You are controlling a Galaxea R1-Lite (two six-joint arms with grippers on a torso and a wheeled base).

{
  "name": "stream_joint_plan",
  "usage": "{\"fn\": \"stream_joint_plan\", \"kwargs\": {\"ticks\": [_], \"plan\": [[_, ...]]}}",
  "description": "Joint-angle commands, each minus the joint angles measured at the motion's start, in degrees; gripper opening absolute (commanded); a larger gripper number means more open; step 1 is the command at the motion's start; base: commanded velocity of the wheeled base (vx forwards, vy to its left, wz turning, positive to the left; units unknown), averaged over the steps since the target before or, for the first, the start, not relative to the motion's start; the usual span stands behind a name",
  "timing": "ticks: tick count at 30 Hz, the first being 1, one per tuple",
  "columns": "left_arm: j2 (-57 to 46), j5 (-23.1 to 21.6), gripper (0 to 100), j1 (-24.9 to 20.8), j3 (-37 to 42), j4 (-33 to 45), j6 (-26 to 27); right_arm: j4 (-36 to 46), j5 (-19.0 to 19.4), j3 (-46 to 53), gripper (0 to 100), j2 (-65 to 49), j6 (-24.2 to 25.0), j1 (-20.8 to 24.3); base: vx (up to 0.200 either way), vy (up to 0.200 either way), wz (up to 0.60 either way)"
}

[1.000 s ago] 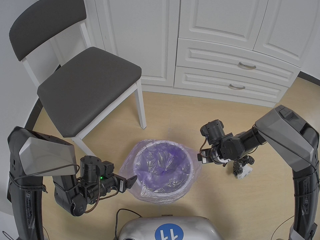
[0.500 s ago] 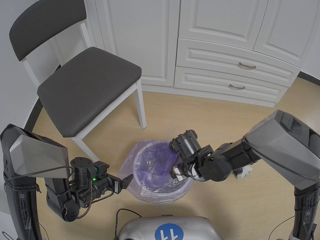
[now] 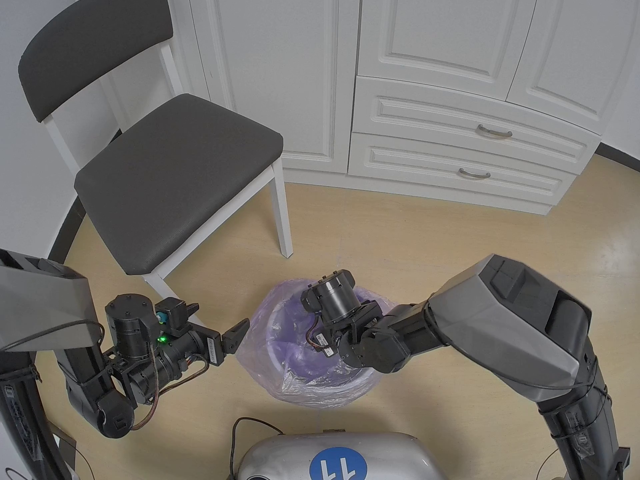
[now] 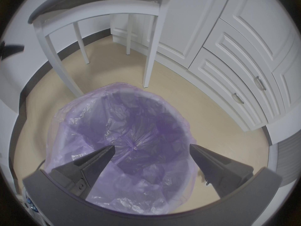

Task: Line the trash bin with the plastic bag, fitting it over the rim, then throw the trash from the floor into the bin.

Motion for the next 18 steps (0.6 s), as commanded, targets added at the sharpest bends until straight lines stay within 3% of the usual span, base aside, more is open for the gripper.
{"fn": "stream_joint_plan", "kwargs": {"ticks": [1,7,18], "plan": [[-1.5,0.0,100,1.7,0.8,0.0,-0.2,-0.1,-0.3,1.6,100,2.2,-2.2,0.8,0.0,0.0,0.0],[-2.0,-0.1,100,2.5,0.8,0.0,-0.2,-0.4,0.2,8.2,100,-0.4,-4.0,2.7,0.0,0.0,0.0],[-1.9,-0.1,100,2.5,0.8,0.0,-0.2,-0.7,0.2,10.5,100,-1.5,-3.8,7.0,0.0,0.0,0.0]]}}
